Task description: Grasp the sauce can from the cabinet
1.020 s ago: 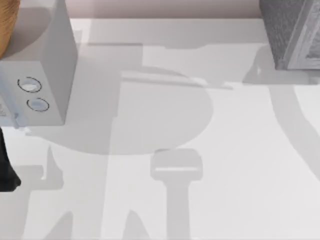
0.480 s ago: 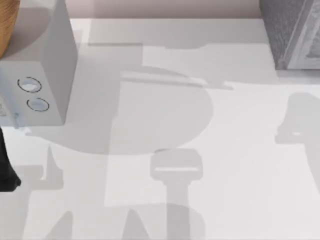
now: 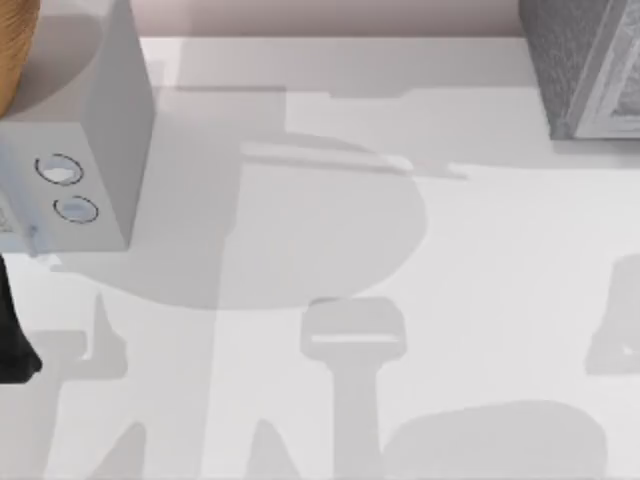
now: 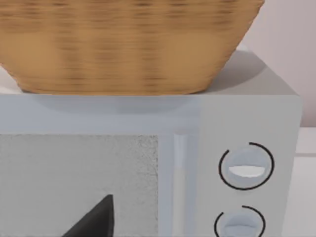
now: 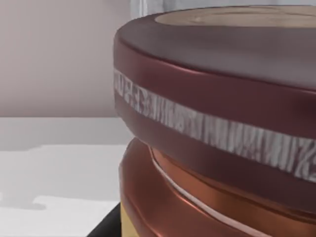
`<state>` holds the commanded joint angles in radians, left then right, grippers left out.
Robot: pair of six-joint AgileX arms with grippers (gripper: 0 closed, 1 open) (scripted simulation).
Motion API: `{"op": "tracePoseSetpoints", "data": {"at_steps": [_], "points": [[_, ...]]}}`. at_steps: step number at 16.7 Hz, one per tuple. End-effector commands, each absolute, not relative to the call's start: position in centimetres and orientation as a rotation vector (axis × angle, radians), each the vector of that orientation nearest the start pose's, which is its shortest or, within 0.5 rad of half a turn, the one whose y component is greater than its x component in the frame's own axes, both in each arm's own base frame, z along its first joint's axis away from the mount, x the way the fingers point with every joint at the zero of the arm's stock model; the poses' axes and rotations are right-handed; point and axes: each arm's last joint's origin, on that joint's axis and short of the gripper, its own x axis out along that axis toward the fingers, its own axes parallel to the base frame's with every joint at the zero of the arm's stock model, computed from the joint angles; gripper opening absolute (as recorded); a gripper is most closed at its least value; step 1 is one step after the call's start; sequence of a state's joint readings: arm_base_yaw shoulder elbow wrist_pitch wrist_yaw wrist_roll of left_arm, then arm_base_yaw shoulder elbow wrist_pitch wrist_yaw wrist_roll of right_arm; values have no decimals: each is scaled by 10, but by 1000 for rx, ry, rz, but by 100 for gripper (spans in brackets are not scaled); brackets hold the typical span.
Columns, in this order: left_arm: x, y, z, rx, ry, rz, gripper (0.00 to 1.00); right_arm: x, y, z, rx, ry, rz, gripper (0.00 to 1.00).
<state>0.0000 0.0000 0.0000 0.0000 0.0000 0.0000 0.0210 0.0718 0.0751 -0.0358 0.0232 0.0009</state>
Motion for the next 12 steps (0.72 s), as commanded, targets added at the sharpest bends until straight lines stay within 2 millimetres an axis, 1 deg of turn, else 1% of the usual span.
{"op": "tracePoseSetpoints", "data": {"at_steps": [1,3,9,12], "points": [[106,-1,160,0,0,0,100,106,0,169,0,18,-1,0],[106,-1,160,0,0,0,100,106,-1,161,0,2,0,0],[106,-1,160,0,0,0,100,106,-1,159,2,8,2,0],[106,-1,160,0,0,0,100,108,0,164,0,1,21,0]]}}
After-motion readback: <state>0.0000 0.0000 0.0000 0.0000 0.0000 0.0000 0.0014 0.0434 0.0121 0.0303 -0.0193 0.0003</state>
